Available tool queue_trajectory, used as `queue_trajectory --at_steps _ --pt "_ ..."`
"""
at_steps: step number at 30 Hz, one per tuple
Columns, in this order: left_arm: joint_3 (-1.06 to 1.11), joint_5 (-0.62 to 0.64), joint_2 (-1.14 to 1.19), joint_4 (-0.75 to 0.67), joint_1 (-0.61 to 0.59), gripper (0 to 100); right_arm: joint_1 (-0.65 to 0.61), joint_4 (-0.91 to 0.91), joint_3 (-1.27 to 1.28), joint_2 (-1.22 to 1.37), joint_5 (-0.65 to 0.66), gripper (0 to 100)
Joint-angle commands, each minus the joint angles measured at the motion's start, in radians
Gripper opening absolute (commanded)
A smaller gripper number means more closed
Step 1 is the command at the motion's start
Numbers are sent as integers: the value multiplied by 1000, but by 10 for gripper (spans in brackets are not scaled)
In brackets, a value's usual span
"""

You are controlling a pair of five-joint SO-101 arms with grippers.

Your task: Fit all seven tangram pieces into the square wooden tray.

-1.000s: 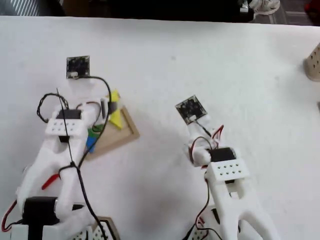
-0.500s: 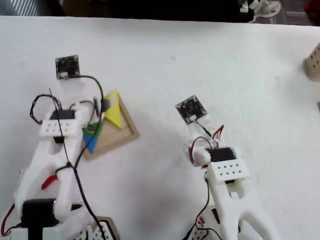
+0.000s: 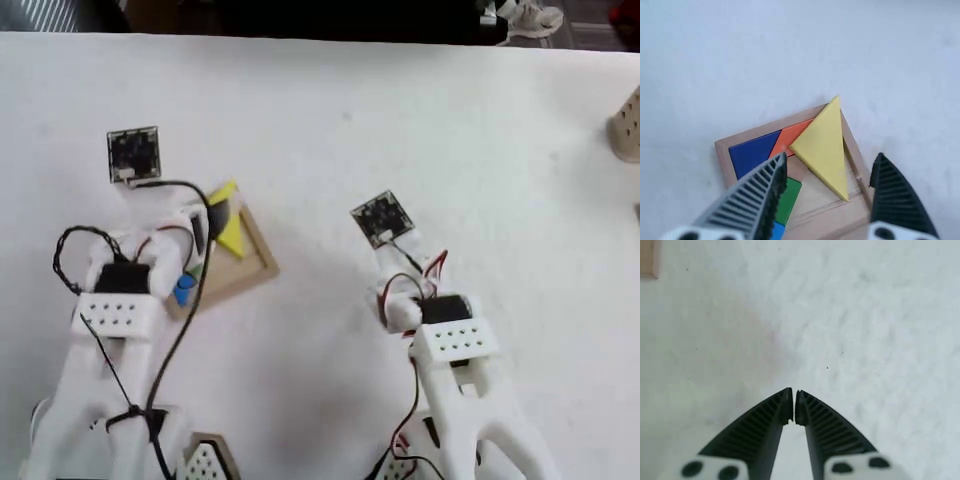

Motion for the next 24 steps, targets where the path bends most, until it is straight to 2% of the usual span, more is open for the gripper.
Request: queue_trajectory --at_steps 1,8,14,24 --pt "-14 8 -35 2 18 270 5 -19 -5 -4 2 18" --pt "-92 9 94 8 10 268 5 -19 -5 -4 2 18" --pt "-167 15 208 3 -59 268 10 -19 -5 -4 2 18" --pt "-201 15 260 -2 -62 268 7 -19 -5 -4 2 18"
